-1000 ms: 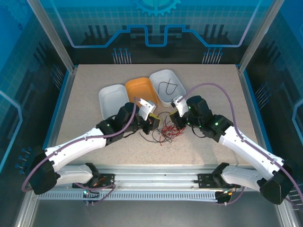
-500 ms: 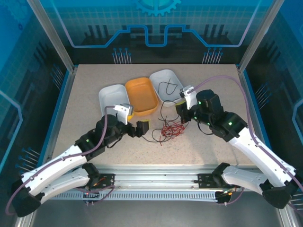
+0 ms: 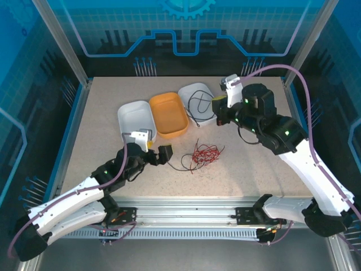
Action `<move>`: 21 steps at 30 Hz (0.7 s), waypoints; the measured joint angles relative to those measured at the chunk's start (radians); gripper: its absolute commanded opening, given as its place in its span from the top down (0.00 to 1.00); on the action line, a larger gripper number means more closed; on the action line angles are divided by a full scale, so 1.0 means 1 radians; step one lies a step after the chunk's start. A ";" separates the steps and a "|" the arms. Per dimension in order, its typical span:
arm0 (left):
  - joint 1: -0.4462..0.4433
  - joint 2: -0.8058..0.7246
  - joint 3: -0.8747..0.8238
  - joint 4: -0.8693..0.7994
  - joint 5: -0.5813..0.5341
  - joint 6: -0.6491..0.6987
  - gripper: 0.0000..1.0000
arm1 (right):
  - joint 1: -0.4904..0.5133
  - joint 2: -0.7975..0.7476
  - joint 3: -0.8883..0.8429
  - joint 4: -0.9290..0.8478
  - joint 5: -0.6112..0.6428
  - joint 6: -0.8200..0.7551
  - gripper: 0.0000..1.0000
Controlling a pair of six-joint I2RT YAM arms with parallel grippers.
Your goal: Untangle the cables
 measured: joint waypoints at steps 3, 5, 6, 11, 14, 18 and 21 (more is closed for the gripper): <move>0.003 -0.007 0.000 -0.011 -0.018 -0.010 0.01 | -0.029 0.061 0.029 0.006 0.009 0.008 1.00; 0.004 -0.016 0.000 -0.019 -0.025 -0.014 0.01 | -0.060 0.111 0.056 0.009 0.017 0.014 1.00; 0.004 -0.021 0.000 -0.024 -0.027 -0.016 0.01 | -0.080 0.144 0.079 0.010 0.026 0.018 1.00; 0.004 -0.042 0.000 -0.054 -0.030 -0.022 0.01 | -0.156 0.299 0.185 0.012 0.089 0.030 1.00; 0.004 -0.055 0.000 -0.082 -0.030 -0.035 0.01 | -0.201 0.390 0.238 0.012 0.117 0.034 1.00; 0.006 -0.068 0.000 -0.121 -0.030 -0.044 0.01 | -0.249 0.521 0.310 0.011 0.129 0.034 1.00; 0.006 -0.068 0.000 -0.138 -0.030 -0.045 0.01 | -0.262 0.620 0.379 -0.005 0.137 0.029 1.00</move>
